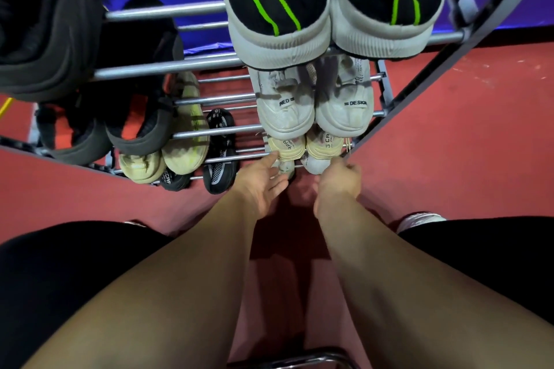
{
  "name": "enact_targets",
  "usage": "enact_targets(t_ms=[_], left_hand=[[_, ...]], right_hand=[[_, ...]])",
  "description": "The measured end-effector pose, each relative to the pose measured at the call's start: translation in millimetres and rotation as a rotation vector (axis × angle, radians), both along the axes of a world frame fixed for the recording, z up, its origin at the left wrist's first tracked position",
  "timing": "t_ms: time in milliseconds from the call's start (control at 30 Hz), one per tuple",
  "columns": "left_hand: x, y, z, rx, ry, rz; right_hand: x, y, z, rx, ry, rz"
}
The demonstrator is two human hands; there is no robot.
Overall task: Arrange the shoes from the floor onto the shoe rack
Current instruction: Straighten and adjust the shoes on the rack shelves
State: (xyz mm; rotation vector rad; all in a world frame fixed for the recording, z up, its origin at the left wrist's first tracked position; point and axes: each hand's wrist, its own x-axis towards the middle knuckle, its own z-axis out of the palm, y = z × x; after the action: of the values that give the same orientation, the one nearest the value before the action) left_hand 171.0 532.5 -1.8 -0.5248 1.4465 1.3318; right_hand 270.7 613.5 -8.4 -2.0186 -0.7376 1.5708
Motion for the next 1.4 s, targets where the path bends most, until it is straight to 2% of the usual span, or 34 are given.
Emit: enact_targets(t_ms=[67, 233, 400, 600, 700, 900, 1100, 1400], left_hand=[[-9, -15, 6, -0.032, 0.024, -0.022], [-44, -62, 21, -0.055, 0.058, 0.086], [-77, -107, 21, -0.082, 0.032, 0.249], [-107, -126, 22, 0.020, -0.078, 0.441], [-108, -120, 25, 0.062, -0.085, 0.422], [-107, -112, 32, 0.017, -0.067, 0.349], [-87, -114, 73, -0.035, 0.022, 0.223], [-48, -136, 144, -0.088, 0.168, 0.033]], right_hand=[[-8, -15, -10, -0.065, -0.011, 0.088], [-47, -65, 17, -0.234, 0.159, 0.334], [-84, -116, 15, -0.309, 0.222, 0.538], [-98, -131, 11, -0.305, 0.225, 0.649], [-100, -128, 9, -0.313, 0.223, 0.647], [-96, -116, 23, -0.285, 0.207, 0.659], [-81, -97, 66, -0.201, 0.180, 0.694], [-38, -92, 134, -0.083, 0.248, 0.741]])
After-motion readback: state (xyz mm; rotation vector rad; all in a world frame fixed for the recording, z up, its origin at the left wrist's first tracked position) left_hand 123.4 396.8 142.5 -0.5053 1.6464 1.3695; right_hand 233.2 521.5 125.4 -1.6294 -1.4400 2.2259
